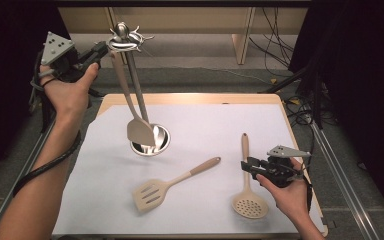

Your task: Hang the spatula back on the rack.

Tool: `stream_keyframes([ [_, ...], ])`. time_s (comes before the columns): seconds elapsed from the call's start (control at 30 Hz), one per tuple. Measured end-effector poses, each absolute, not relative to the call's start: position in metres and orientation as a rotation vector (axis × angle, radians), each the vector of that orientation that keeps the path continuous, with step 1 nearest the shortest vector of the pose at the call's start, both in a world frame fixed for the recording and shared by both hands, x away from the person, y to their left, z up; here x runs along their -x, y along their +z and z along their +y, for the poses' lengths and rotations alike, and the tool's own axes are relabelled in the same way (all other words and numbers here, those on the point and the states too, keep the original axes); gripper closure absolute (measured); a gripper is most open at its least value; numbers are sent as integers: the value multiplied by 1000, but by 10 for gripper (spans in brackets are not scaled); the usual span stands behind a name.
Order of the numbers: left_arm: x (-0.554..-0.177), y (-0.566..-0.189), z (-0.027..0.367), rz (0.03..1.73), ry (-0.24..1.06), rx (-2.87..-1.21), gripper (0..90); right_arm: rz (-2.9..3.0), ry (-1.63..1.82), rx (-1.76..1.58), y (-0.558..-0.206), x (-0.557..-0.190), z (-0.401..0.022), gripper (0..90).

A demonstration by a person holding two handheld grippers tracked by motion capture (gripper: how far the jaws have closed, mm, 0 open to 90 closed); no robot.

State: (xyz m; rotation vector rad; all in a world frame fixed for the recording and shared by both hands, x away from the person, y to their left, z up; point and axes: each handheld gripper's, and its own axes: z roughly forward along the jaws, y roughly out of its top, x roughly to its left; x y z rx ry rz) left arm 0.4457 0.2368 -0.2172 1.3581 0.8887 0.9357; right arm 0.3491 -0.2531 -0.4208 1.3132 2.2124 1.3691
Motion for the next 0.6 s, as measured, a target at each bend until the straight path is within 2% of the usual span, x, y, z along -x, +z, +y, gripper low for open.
stream_keyframes([
  [0.3,-447,-217,237,902,942,-1360,887,2219,1379,-1274,-422,-351,-253,648],
  [0.6,-445,-212,238,911,1013,-1364,888,2200,1373,-1302,-422,-350,-254,648],
])
